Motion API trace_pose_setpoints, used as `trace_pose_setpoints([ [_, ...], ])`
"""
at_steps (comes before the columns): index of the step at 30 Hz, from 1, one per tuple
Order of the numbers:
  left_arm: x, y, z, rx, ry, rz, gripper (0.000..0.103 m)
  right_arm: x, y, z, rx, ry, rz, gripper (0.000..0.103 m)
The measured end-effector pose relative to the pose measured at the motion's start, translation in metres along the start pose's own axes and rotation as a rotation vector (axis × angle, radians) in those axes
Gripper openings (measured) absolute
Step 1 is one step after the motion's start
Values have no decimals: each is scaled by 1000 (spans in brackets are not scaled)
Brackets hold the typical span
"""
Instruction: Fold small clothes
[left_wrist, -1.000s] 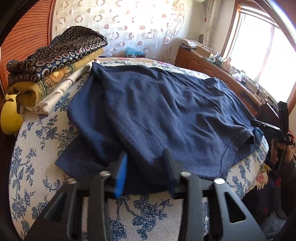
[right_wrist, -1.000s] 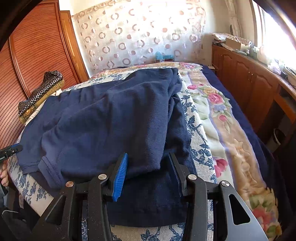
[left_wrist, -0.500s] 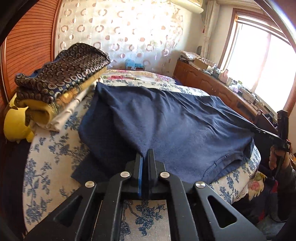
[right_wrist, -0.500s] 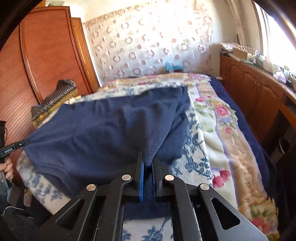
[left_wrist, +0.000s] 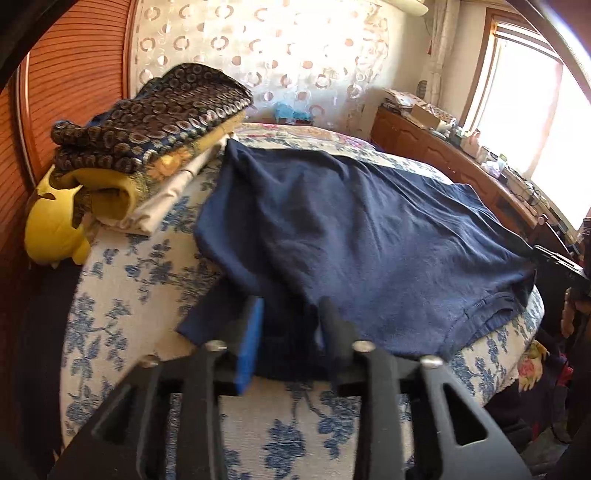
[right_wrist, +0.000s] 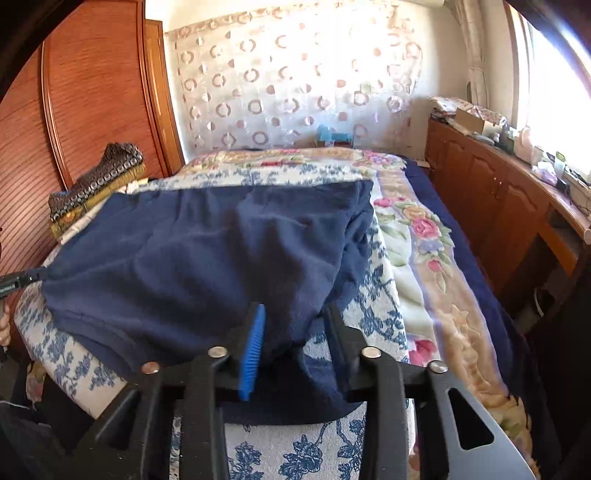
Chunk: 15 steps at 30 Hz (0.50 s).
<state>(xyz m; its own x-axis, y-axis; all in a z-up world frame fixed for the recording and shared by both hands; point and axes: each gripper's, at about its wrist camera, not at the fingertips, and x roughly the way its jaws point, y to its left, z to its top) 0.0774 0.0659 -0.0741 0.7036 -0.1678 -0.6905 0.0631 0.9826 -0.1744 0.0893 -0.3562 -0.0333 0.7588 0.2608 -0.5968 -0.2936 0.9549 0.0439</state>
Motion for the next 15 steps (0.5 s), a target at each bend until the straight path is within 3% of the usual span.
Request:
trace_pose_setpoints([
  [2,-1,3,1,-2,-3,7,48,-5,6,2,-17,-25,-1,47],
  [4,-1,5,2,1,-6,21,73,-9,15,4,-42,-44,-2,49],
  [5,-1,5,2,3,-8,30,76,-11,17,1,-49,-50,3,50],
  [15,15,15,-8,-13,57,69,77,24,71,-4,-119,-1,122,55],
])
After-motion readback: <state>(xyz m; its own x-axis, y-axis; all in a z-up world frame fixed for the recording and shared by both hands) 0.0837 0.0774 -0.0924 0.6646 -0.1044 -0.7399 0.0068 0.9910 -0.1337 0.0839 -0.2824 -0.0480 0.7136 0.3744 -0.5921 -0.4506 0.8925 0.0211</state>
